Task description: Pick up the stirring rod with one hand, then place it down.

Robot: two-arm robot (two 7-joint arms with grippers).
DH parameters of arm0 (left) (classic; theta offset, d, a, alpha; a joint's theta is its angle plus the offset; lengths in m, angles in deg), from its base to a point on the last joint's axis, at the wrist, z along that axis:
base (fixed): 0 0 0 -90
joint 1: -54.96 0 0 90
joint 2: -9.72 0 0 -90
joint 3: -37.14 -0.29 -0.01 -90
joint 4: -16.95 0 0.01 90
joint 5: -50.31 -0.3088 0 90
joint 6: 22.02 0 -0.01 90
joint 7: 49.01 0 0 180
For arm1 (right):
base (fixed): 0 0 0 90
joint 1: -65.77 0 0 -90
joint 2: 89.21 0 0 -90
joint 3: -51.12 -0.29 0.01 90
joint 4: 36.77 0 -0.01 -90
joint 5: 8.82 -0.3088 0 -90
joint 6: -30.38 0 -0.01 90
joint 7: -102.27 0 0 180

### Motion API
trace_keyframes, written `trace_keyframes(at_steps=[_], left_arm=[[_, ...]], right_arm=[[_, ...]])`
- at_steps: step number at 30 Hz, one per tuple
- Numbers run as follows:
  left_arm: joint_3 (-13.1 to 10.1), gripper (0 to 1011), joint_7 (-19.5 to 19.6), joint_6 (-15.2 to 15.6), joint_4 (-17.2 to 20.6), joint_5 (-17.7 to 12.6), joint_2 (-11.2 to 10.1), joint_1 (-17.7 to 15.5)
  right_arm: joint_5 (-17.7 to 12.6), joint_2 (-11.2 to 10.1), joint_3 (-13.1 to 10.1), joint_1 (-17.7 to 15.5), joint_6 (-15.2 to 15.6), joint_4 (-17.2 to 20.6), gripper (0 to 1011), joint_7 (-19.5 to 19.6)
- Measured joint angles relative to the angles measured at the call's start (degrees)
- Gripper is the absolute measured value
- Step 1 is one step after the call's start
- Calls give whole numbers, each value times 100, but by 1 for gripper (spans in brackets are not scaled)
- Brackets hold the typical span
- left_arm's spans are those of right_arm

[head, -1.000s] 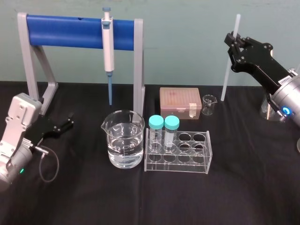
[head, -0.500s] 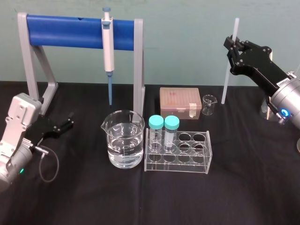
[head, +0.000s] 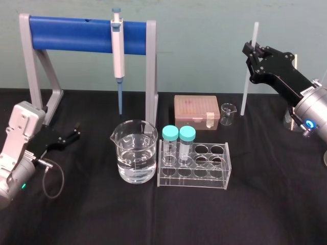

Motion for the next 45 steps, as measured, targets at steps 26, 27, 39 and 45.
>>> trace_keyframes(at_steps=[26,27,39,45], left_arm=[[0,1000,0,0,0,0,0,0],[0,1000,0,0,0,0,0,0],[0,1000,0,0,0,0,0,0],[0,1000,0,0,0,0,0,0]], right_arm=[[-18,-28,-11,-62,39,96,72,-26],[-18,-29,-11,-63,39,97,73,-27],[-28,-40,-11,-102,39,131,72,-31],[-33,-42,-14,-111,37,136,72,-29]])
